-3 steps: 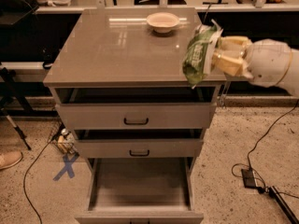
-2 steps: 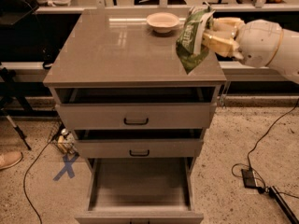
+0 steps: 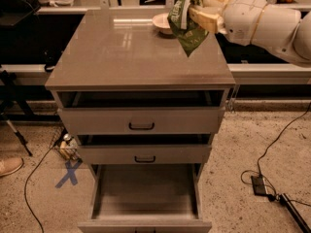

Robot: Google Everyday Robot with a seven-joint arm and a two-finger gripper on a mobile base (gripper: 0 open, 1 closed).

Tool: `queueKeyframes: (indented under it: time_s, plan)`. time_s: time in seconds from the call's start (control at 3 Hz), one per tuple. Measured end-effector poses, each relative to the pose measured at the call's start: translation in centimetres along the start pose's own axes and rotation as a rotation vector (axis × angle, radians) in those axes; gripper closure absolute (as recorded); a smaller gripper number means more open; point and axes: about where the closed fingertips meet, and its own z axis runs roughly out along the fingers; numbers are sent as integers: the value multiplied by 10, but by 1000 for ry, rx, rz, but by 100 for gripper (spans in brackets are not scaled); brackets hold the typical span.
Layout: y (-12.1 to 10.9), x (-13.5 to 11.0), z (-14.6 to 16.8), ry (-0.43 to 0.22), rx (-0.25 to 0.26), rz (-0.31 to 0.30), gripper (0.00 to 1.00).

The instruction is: Pick green jalapeno chip bag from bottom drawer and place on counter

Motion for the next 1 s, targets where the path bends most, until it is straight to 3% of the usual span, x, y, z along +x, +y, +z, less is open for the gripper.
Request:
queueKeyframes:
  time_s: [0.33, 0.67, 1.0]
  plan:
    - [-12, 11, 28, 64, 37, -1, 100]
    - [-13, 23, 50, 125, 30, -19, 81]
    - [-6, 35, 68, 177, -13, -34, 58]
